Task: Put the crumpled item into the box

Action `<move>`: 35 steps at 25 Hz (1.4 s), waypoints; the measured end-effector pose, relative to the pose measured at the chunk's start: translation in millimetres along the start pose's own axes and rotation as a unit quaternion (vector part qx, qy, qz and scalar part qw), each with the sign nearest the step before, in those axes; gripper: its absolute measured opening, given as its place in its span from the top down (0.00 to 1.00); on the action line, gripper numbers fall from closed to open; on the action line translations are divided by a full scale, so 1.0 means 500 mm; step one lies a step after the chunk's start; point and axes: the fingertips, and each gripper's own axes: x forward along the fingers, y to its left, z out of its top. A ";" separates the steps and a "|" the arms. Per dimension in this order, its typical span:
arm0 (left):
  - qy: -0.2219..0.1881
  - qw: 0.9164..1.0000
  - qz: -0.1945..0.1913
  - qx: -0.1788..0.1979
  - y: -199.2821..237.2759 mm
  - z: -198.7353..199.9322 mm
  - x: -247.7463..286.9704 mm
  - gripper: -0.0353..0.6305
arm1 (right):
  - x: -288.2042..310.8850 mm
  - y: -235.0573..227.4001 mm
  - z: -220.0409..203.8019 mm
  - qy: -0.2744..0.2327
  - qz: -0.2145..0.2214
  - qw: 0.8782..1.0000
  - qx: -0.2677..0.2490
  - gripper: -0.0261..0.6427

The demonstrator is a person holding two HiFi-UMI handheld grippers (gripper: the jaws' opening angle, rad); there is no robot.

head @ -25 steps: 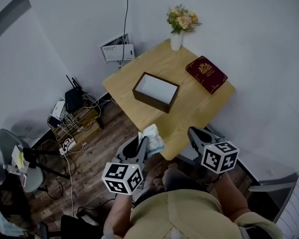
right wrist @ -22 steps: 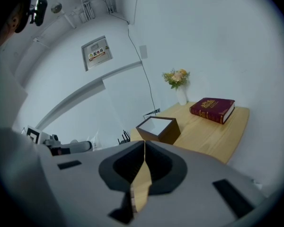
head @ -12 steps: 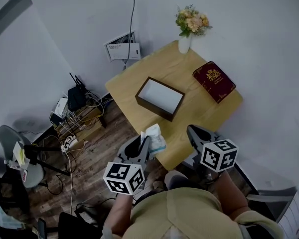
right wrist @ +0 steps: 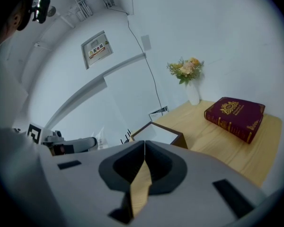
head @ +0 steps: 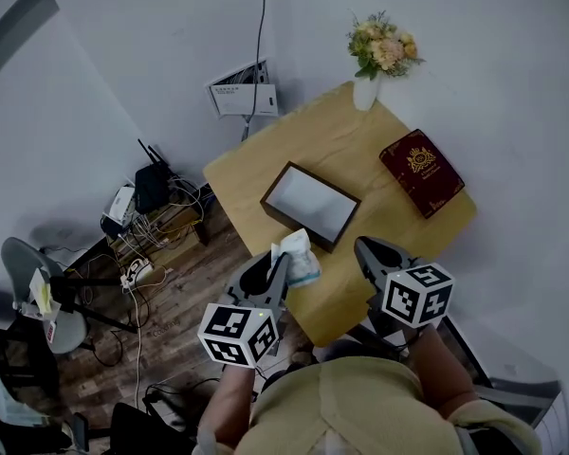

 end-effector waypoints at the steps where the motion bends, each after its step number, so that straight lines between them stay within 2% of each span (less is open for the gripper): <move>1: 0.000 1.000 0.001 0.000 0.002 0.003 0.010 0.83 | 0.006 -0.005 0.005 0.001 0.002 1.000 0.000 0.92; 16: -0.001 1.000 0.020 0.013 0.025 0.057 0.119 0.83 | 0.072 -0.062 0.067 0.007 0.032 0.999 0.003 0.92; 35: 0.008 0.999 0.040 0.024 0.068 0.083 0.204 0.83 | 0.149 -0.088 0.089 0.030 0.061 0.998 0.005 0.92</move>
